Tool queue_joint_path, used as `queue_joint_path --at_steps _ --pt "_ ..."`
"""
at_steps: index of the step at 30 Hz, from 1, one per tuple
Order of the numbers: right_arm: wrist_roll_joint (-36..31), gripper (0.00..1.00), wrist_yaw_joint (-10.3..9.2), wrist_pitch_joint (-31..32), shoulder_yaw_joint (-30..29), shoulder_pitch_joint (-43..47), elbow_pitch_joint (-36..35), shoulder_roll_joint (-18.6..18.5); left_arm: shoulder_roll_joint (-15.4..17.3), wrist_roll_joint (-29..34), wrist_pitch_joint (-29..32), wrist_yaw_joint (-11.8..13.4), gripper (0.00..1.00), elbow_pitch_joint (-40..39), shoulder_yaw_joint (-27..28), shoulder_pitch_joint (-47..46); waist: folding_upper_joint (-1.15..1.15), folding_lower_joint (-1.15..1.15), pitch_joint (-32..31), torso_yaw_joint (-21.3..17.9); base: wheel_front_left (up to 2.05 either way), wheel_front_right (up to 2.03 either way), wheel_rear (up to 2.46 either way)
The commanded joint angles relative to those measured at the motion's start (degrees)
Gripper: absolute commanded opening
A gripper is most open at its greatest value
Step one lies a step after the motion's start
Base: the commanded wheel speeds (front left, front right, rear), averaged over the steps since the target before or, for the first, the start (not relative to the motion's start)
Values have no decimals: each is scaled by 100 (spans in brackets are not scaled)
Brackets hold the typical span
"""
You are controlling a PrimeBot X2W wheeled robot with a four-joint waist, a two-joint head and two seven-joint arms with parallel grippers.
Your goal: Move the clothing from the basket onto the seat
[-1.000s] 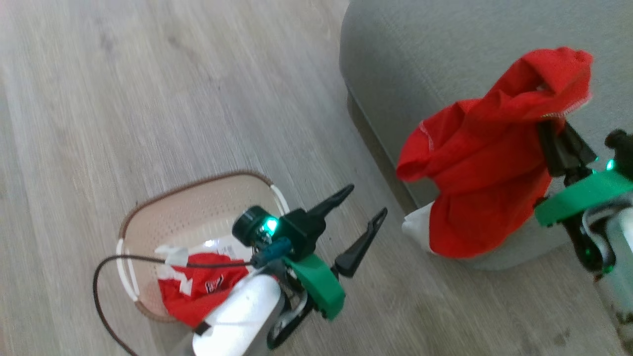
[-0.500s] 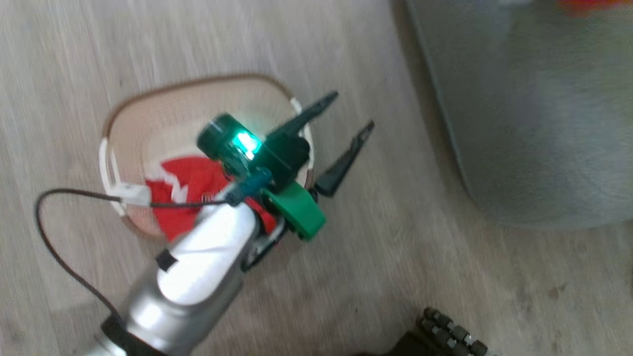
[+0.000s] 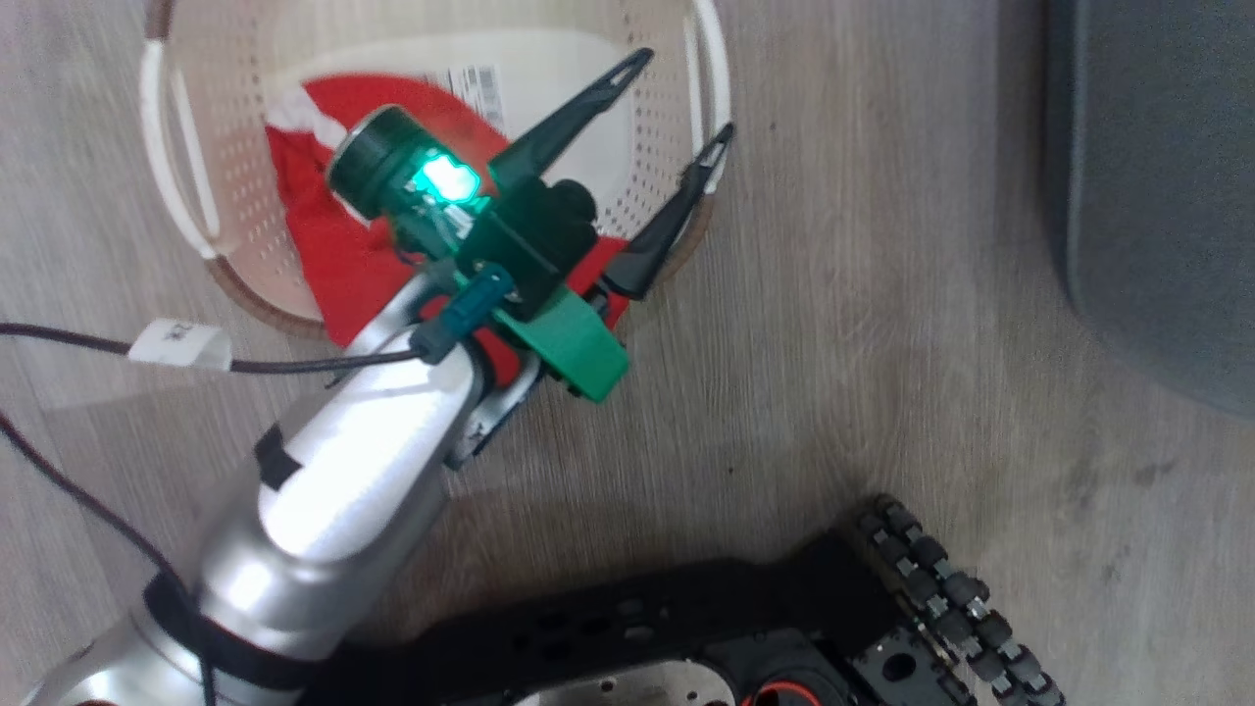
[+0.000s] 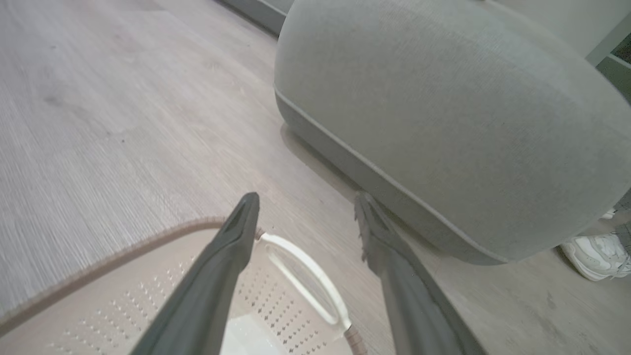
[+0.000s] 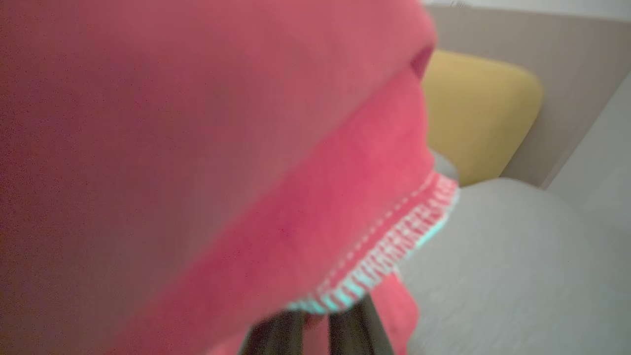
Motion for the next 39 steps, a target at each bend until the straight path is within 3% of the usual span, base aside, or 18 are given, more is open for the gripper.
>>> queue_joint_path --at_steps 1,4,6,7,8,13,22,30,39 --pt "-36 0 -2 -98 -116 197 -73 -30 124 29 10 35 100 -191 136 99 0 -2 336 26 0 0 0" --pt "-82 4 -2 -362 -245 385 222 227 197 7 -9 82 100 -178 163 192 0 -2 277 -80 0 0 0" --pt "-138 40 -2 -465 -286 477 417 334 234 -18 7 111 100 -173 174 255 0 -2 171 -147 0 0 0" --pt "-185 66 -2 -473 -263 530 523 371 260 -25 13 124 100 -175 181 282 0 -2 105 -183 0 0 0" --pt "-234 100 -2 -467 -209 583 617 396 286 -31 26 138 100 -181 189 303 0 -2 42 -219 0 0 0" --pt "-311 100 -2 -419 94 852 957 445 356 -74 25 181 100 -185 216 372 0 -2 -382 -400 0 0 0" --pt "-15 100 -2 -472 1442 2341 872 527 157 -538 -221 188 100 344 216 997 0 -2 -1898 -591 0 0 0" --pt "546 100 -2 -785 2207 3970 -667 797 -28 -1000 -474 436 100 726 723 1811 0 -2 -3149 -326 0 0 0" --pt "204 100 -2 -826 2189 5746 -2444 1439 -130 -950 -491 489 100 770 1653 2581 0 -2 -4071 537 0 0 0"
